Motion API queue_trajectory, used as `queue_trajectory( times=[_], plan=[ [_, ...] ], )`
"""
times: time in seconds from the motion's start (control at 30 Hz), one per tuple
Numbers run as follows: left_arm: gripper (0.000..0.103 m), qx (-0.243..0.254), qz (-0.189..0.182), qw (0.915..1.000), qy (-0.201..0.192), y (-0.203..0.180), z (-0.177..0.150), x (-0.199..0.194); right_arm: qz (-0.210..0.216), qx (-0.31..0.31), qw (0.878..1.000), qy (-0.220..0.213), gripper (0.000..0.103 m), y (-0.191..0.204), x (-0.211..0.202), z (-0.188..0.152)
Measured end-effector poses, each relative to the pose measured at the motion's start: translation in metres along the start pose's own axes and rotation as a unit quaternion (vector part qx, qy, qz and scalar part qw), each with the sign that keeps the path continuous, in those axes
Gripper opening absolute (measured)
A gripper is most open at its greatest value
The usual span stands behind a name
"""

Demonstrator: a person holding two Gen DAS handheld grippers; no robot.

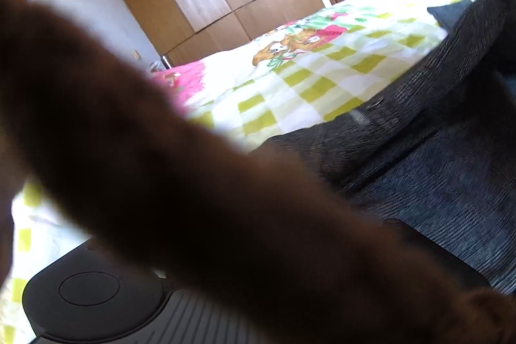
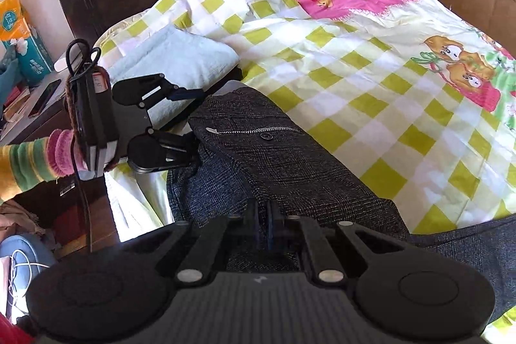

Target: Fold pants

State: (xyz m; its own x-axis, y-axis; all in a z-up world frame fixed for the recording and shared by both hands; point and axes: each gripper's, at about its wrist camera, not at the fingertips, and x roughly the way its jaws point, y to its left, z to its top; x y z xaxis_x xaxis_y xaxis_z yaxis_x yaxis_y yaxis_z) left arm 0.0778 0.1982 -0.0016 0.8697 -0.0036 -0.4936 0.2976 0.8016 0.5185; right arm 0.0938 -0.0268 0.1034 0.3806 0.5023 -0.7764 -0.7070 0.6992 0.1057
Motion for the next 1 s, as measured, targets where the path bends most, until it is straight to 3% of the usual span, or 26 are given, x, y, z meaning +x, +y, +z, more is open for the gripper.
queue_trajectory(
  times=[0.07, 0.1, 0.13, 0.17, 0.23, 0.33, 0.5, 0.63, 0.7, 0.83, 1.0],
  plan=[
    [0.058, 0.023, 0.001, 0.9997, -0.006, -0.004, 0.001, 0.002, 0.000, -0.001, 1.000, -0.001, 0.023, 0.001, -0.001, -0.001],
    [0.048, 0.026, 0.000, 0.9997, -0.002, -0.005, 0.004, 0.005, -0.002, -0.002, 1.000, -0.002, 0.023, 0.002, -0.002, -0.001],
    [0.025, 0.026, 0.001, 0.9997, 0.005, -0.005, 0.007, 0.008, -0.005, -0.004, 1.000, -0.003, 0.023, 0.002, -0.003, -0.001],
    [0.018, 0.019, -0.003, 0.9997, 0.012, -0.001, 0.009, 0.008, -0.009, -0.005, 1.000, -0.002, 0.023, 0.004, -0.005, -0.001],
    [0.016, -0.003, -0.010, 0.9999, -0.001, 0.011, 0.014, -0.006, -0.015, -0.015, 1.000, -0.002, 0.023, 0.008, -0.014, -0.002],
    [0.015, 0.006, -0.009, 0.9997, -0.021, 0.015, 0.017, -0.041, -0.017, -0.022, 1.000, -0.003, 0.023, 0.018, -0.031, -0.011],
    [0.015, 0.037, -0.034, 0.9978, 0.042, -0.022, -0.023, -0.038, 0.018, 0.015, 0.999, 0.035, 0.023, 0.033, 0.003, -0.058],
    [0.018, 0.074, -0.014, 0.9950, 0.065, -0.042, -0.041, -0.030, -0.001, 0.006, 0.998, 0.055, 0.023, 0.044, 0.054, -0.082],
    [0.022, 0.064, -0.015, 0.9951, 0.074, -0.037, -0.038, -0.035, -0.004, 0.000, 0.998, 0.068, 0.027, 0.046, 0.062, -0.086],
    [0.023, 0.068, -0.002, 0.9947, 0.078, -0.034, -0.035, -0.051, -0.005, -0.001, 0.999, 0.054, 0.028, 0.045, 0.048, -0.086],
    [0.023, 0.067, 0.002, 0.9930, 0.097, -0.038, -0.031, -0.059, -0.012, 0.042, 0.999, 0.023, 0.034, 0.030, 0.014, -0.090]
  ],
)
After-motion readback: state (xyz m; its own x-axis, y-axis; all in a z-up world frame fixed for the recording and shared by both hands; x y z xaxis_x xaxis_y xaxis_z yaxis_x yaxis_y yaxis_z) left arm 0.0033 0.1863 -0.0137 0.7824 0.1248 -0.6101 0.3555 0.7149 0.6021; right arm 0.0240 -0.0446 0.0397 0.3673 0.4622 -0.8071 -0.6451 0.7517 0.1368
